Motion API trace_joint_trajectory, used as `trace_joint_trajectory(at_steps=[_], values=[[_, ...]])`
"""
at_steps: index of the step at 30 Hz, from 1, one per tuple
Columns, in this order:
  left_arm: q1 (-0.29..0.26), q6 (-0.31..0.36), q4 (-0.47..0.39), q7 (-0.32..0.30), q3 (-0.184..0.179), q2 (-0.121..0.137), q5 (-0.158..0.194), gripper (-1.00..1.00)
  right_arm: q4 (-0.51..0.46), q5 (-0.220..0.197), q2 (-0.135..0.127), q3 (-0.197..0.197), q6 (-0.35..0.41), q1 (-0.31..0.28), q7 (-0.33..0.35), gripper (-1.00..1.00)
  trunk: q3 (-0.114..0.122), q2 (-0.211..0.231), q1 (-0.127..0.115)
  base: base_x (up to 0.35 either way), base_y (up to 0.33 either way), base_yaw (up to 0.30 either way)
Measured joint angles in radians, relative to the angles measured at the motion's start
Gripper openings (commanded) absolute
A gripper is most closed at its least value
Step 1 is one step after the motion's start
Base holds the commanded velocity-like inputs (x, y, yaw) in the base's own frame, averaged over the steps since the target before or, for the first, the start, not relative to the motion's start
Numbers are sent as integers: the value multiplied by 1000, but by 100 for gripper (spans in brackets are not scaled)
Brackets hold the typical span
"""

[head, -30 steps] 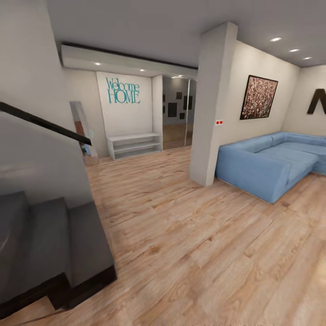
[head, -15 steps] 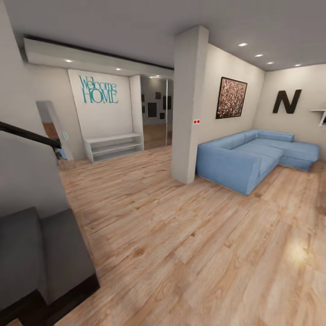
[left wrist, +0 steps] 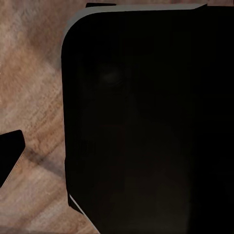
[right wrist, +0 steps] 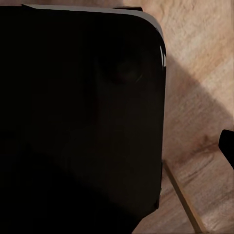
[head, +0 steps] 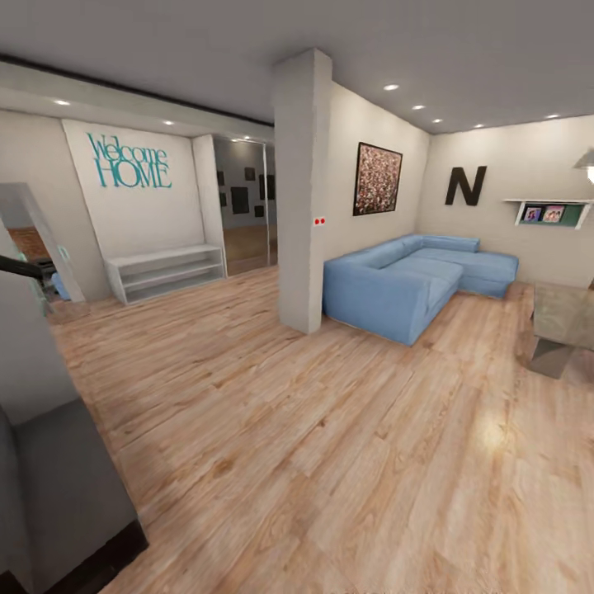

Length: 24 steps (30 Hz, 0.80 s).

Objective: In the kitchen, take the popcorn bag from the countertop, put it into the microwave, and heat it until the popcorn is cooked so the cooked popcorn ends up inside the bag.

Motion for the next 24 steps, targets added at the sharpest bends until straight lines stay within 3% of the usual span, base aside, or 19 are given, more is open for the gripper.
trace_joint_trajectory(at_steps=[17,21,24], values=[[0,0,1,3,2,1,3,100,0,0,-3,-1,0,0,0,100,0,0,0,0,0,-290],[0,0,1,3,2,1,3,100,0,-38,-9,0,-2,0,-1,100,0,0,0,0,0,-290],[0,0,1,3,2,1,3,100,4,-45,-7,0,-2,0,-4,100,0,0,0,0,0,-290]])
